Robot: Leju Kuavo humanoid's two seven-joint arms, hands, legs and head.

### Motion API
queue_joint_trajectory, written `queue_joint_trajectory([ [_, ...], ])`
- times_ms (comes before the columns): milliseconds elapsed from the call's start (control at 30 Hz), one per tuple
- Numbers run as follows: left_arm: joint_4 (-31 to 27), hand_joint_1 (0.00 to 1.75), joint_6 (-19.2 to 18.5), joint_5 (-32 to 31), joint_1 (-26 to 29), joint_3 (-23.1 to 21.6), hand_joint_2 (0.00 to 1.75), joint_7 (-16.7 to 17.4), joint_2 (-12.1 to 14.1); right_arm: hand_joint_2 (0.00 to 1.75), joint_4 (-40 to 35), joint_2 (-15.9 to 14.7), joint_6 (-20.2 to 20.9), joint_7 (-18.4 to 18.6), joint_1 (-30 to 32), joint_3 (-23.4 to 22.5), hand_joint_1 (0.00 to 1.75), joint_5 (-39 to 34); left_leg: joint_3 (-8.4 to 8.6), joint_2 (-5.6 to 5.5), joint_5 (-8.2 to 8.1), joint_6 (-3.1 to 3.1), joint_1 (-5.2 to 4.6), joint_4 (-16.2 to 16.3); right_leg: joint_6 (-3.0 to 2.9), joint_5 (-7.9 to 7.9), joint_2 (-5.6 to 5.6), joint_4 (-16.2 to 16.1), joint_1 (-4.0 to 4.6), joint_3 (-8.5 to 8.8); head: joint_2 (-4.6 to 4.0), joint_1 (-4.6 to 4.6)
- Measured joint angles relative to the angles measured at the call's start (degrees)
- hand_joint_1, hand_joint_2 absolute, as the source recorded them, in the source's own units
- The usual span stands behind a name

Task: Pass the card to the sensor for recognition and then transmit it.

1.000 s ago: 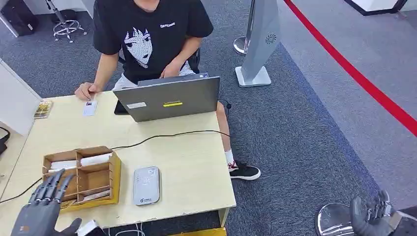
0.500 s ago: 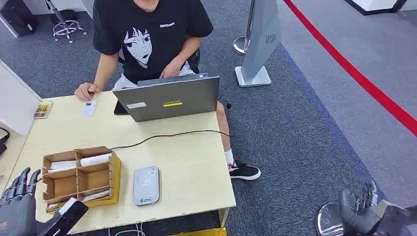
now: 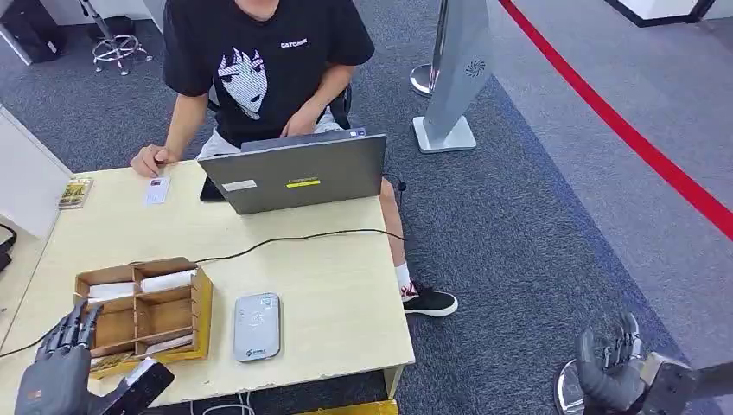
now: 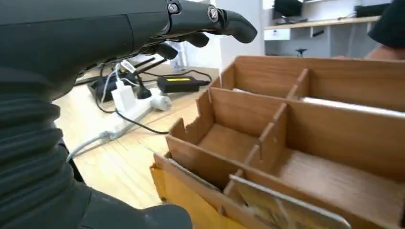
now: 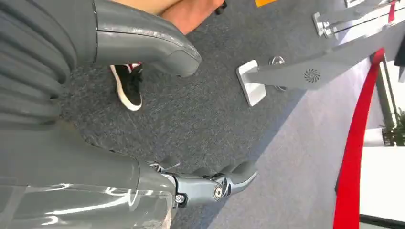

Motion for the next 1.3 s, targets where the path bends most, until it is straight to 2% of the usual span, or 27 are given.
queue_joint_trajectory([
  [133, 0.85, 0.00, -0.02, 0.33, 0.73, -2.80, 1.75, -0.02, 1.16, 1.75, 0.00, 0.00, 0.02, -0.31, 0.00, -0.02, 0.00, -0.02, 0.01, 0.00, 0.00, 0.00, 0.00, 0.00, 0.00, 0.01, 0.01, 0.00, 0.00, 0.01, 0.00, 0.02],
  [367, 1.46, 0.00, -0.09, 0.48, 1.04, -4.87, 1.75, -0.02, 2.51, 1.75, 0.00, 0.00, 0.02, -0.35, 0.00, -0.02, 0.00, -0.02, 0.01, 0.00, 0.00, 0.00, 0.01, 0.00, 0.00, 0.00, 0.01, 0.00, 0.00, 0.00, 0.00, 0.02],
  [567, 1.48, 0.00, -0.46, -3.30, 1.58, -8.45, 1.75, 1.92, 0.87, 1.75, 0.13, 0.00, 1.12, -1.03, -0.04, -0.55, 0.00, 0.11, -0.04, -0.01, 0.00, 0.00, -0.01, 0.00, 0.00, 0.00, -0.01, 0.00, 0.00, 0.00, 0.00, 0.02],
  [667, 1.51, 0.00, 0.37, -4.48, 1.52, -10.05, 1.75, 3.39, 0.94, 1.75, 0.44, 0.00, 1.22, -1.20, -0.05, -0.70, 0.00, 0.11, -0.02, 0.00, -0.01, 0.01, -0.02, 0.00, 0.01, 0.00, 0.00, -0.01, -0.01, 0.00, 0.00, 0.04],
  [700, 1.53, 0.00, 0.90, -5.20, 1.40, -10.53, 1.75, 4.02, 1.26, 1.75, 0.61, 0.00, 1.33, -1.38, -0.05, -0.72, 0.00, 0.13, -0.01, 0.00, -0.01, 0.01, -0.01, 0.01, 0.01, 0.00, 0.00, -0.01, -0.01, -0.01, 0.00, 0.00],
  [800, 2.34, 0.00, 1.09, -3.54, 0.32, -11.71, 1.75, 4.15, 5.08, 1.75, 0.77, 0.00, 1.86, -1.60, -0.08, -0.59, 0.00, 0.15, 0.00, -0.01, 0.01, -0.01, 0.04, 0.00, 0.00, 0.00, -0.01, 0.00, 0.02, -0.01, 0.00, 0.02],
  [933, 3.04, 0.00, -0.63, -1.03, -1.18, -11.69, 1.75, 3.48, 8.61, 1.75, 0.81, 0.00, 1.88, -1.59, -0.10, -0.50, 0.00, 0.17, 0.02, -0.01, 0.02, -0.02, 0.07, -0.01, -0.01, 0.00, 0.00, 0.03, 0.04, 0.00, 0.00, -0.02],
  [1067, 3.19, 0.00, -1.11, -0.59, -1.59, -11.69, 1.75, 3.41, 10.12, 1.75, 0.98, 0.00, 1.88, -1.73, -0.11, -0.55, 0.00, 0.22, 0.01, 0.00, 0.02, -0.02, 0.05, -0.01, -0.01, 0.00, 0.01, 0.03, 0.03, 0.00, 0.00, 0.00],
  [1300, 3.43, 0.00, -0.92, -0.63, -1.60, -11.69, 1.75, 3.41, 11.25, 1.75, 1.51, 0.00, 1.82, -2.16, -0.11, -0.66, 0.00, 0.15, -0.02, 0.00, 0.01, 0.00, -0.01, -0.01, 0.00, 0.00, 0.00, 0.01, 0.00, -0.01, 0.00, -0.02],
])
